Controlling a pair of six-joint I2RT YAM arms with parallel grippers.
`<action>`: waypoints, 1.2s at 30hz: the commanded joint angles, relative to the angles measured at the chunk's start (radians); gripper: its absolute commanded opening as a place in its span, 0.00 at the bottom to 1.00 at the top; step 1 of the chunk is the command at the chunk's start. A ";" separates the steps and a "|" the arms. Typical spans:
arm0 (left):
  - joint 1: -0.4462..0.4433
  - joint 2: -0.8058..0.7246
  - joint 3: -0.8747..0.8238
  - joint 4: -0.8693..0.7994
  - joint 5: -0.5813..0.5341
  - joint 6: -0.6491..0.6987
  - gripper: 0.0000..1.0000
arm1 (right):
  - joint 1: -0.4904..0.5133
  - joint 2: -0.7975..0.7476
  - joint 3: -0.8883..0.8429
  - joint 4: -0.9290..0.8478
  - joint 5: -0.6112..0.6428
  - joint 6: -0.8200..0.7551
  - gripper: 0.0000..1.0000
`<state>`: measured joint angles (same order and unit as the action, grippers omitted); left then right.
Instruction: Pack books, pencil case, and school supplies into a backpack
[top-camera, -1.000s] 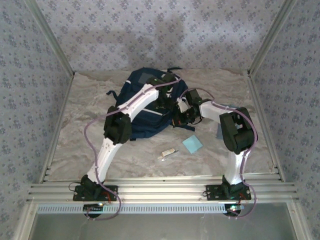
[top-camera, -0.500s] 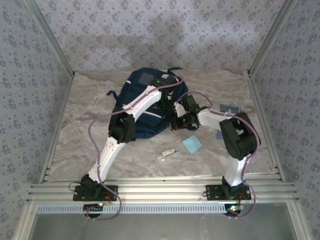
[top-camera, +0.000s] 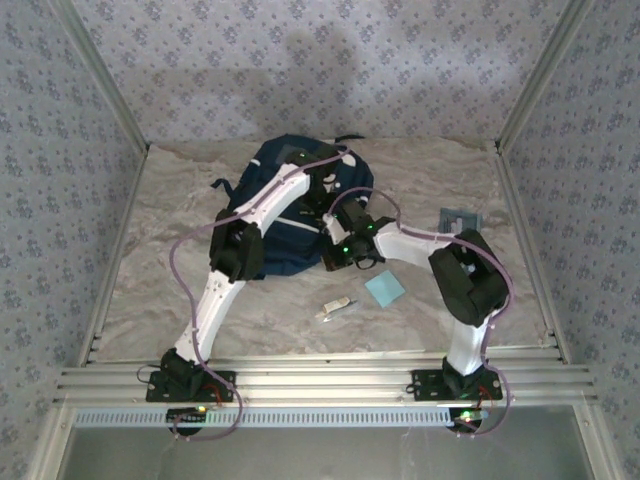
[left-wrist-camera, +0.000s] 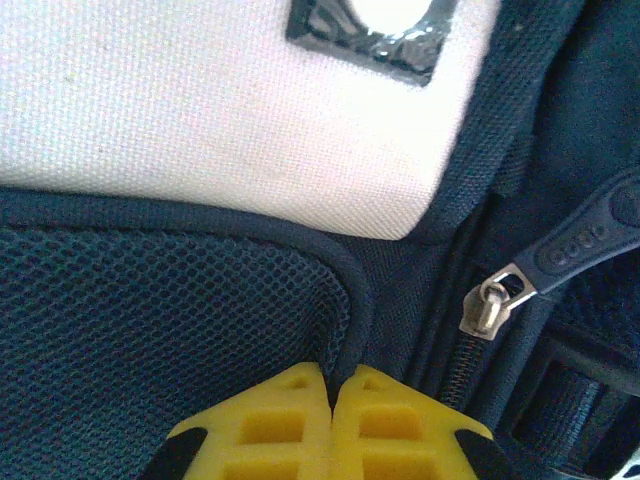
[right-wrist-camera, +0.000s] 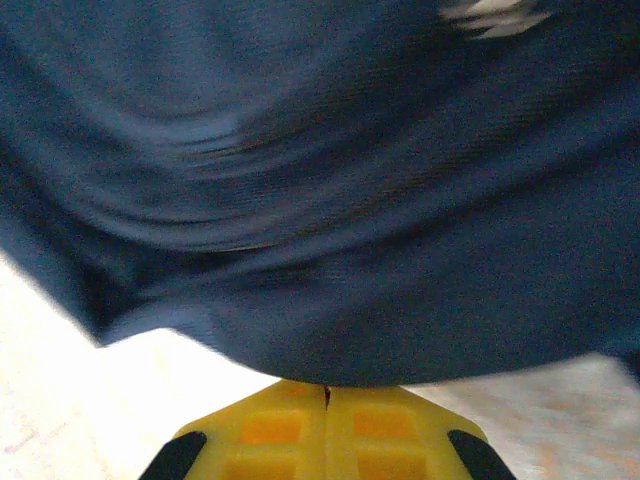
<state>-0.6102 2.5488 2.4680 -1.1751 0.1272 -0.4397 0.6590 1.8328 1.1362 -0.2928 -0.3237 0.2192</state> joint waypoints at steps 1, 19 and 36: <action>-0.012 0.047 0.058 0.082 0.029 -0.037 0.07 | 0.008 0.005 0.006 -0.084 -0.136 -0.037 0.00; 0.011 -0.641 -0.613 0.233 -0.188 0.056 0.55 | -0.065 0.083 -0.023 0.303 -0.308 0.552 0.00; -0.183 -0.848 -1.286 0.739 -0.224 0.153 0.42 | -0.092 0.112 0.006 0.328 -0.325 0.762 0.00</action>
<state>-0.7876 1.6772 1.1728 -0.5522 -0.0544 -0.3336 0.5774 1.9404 1.1057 0.0116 -0.6594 0.9394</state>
